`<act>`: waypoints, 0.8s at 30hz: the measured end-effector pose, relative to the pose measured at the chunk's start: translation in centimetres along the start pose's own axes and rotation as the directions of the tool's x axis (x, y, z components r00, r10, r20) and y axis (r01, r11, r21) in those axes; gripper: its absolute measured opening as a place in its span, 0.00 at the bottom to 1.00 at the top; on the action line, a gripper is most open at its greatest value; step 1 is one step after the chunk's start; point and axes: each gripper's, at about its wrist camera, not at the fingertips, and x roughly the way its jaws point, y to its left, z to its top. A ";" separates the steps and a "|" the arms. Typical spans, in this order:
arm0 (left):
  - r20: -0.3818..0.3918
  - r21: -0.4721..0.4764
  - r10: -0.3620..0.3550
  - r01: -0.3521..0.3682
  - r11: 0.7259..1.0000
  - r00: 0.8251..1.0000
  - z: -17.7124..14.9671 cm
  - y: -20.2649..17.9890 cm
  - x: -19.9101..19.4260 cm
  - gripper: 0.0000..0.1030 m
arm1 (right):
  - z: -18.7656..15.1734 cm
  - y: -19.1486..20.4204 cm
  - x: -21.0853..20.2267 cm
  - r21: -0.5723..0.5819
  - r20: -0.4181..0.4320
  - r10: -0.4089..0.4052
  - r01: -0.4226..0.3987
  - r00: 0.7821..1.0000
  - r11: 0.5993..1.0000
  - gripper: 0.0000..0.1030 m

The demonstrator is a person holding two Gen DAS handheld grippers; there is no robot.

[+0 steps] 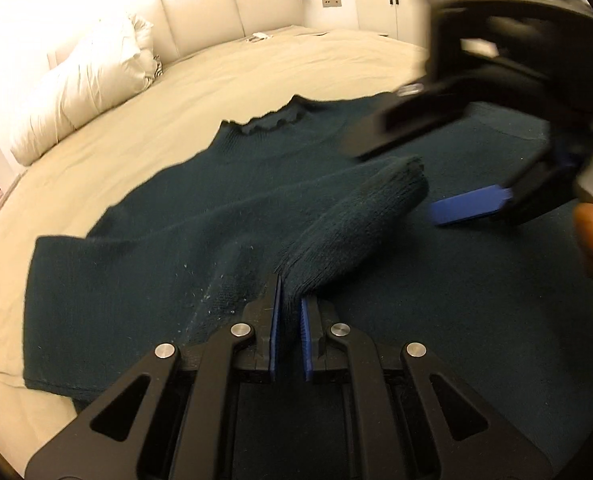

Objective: Fold small clothes
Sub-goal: 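Lay the sleeve on the sweater body and open the left gripper, then grasp the other sweater sleeve with the right gripper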

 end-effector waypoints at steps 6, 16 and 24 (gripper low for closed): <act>0.015 0.008 0.002 -0.002 1.000 1.000 0.5 0.1 0.6 0.08 | 0.7 2.3 2.9 -0.031 -0.101 0.014 -0.017 0.995 0.999 0.31; 0.093 -0.263 -0.182 0.201 0.944 0.979 -3.3 7.5 -6.4 0.08 | 4.8 1.1 -2.5 -0.165 0.042 -0.114 0.119 0.993 0.979 0.12; 0.096 -0.552 -0.053 0.098 0.828 0.994 -4.3 16.5 -6.3 0.08 | 7.2 -1.7 -4.1 -0.184 0.092 -0.234 0.248 0.968 0.951 0.13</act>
